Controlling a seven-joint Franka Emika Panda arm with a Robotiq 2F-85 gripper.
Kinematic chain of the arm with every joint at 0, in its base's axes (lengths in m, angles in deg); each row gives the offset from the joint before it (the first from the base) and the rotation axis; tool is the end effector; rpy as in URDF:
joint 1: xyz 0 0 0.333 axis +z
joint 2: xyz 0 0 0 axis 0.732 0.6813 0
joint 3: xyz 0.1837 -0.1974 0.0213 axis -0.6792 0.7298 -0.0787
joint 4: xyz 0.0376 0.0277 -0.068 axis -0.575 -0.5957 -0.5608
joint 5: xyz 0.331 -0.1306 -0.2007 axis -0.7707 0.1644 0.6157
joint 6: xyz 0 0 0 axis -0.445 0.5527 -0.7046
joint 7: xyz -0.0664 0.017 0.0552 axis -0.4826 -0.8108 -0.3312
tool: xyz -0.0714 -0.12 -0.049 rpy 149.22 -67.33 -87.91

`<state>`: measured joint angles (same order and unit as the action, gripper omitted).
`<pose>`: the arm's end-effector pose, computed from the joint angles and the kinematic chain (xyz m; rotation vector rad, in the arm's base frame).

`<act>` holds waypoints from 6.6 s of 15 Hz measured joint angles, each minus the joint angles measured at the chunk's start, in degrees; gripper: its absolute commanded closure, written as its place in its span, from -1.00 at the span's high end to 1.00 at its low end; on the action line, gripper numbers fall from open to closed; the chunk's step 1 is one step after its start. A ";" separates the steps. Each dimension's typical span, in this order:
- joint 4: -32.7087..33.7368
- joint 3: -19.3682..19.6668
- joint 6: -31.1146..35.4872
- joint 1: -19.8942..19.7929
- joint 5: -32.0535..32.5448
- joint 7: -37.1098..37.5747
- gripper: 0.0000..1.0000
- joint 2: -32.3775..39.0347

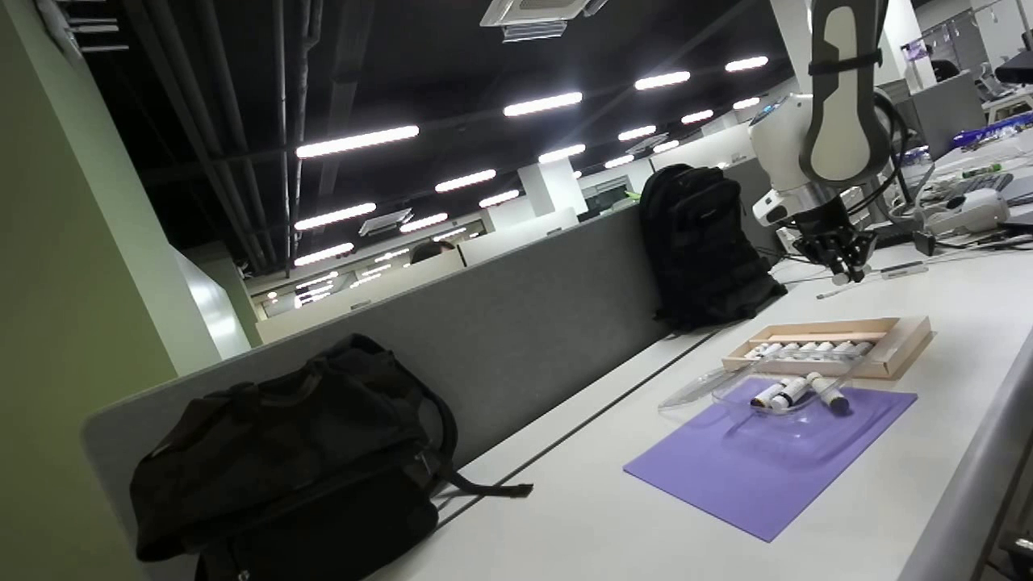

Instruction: Put one bottle from the container into the bottom of the segment tray

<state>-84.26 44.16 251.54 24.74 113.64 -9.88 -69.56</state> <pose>0.4408 -0.2527 0.1136 2.1854 1.7876 -0.2115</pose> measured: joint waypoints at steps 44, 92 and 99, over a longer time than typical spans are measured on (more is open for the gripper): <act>6.71 1.28 -1.26 7.30 -3.75 0.18 0.97 12.96; 15.65 -5.60 -0.33 4.79 -21.25 -0.01 -1.00 17.56; 15.27 -4.31 -3.92 6.90 -19.79 -0.81 -0.45 12.67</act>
